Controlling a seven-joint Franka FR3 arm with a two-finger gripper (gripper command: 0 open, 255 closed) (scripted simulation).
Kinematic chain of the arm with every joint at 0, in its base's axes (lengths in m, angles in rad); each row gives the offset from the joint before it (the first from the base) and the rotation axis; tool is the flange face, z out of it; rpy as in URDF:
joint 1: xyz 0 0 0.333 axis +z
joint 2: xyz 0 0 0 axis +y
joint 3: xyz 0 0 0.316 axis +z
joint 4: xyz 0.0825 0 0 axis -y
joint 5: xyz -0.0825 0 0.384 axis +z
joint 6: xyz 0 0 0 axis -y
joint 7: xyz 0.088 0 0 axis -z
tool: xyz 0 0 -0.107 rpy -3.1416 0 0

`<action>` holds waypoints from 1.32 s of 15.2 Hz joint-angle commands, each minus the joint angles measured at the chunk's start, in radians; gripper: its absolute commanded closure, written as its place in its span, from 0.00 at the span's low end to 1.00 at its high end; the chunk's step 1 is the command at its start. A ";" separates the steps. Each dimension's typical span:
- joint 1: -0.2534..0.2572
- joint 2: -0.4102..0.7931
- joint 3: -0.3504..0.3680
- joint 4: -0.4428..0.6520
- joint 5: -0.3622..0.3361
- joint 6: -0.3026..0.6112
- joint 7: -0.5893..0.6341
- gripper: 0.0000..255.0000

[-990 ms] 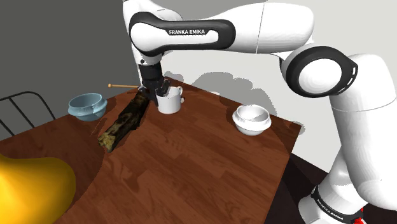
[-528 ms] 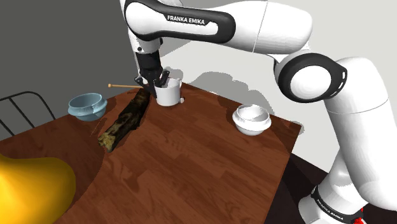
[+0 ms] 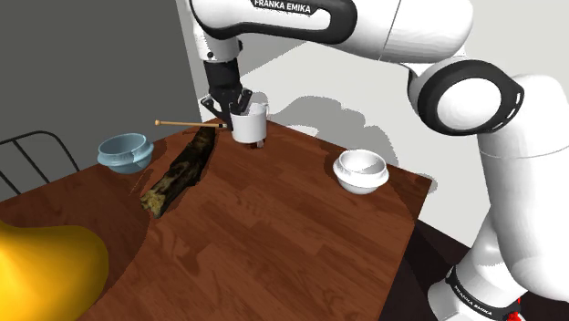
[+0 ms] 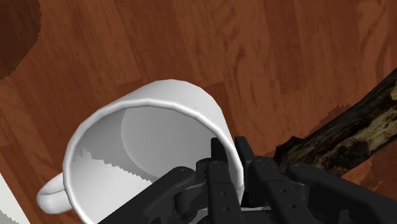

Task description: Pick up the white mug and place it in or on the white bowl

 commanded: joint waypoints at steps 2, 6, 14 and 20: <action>-0.066 -0.194 0.006 -0.297 0.038 0.108 -0.026 1.00; -0.122 -0.381 -0.008 -0.550 0.081 0.180 -0.080 1.00; -0.188 -0.689 -0.070 -0.907 0.135 0.240 -0.211 1.00; -0.219 -0.891 -0.136 -1.103 0.140 0.238 -0.314 1.00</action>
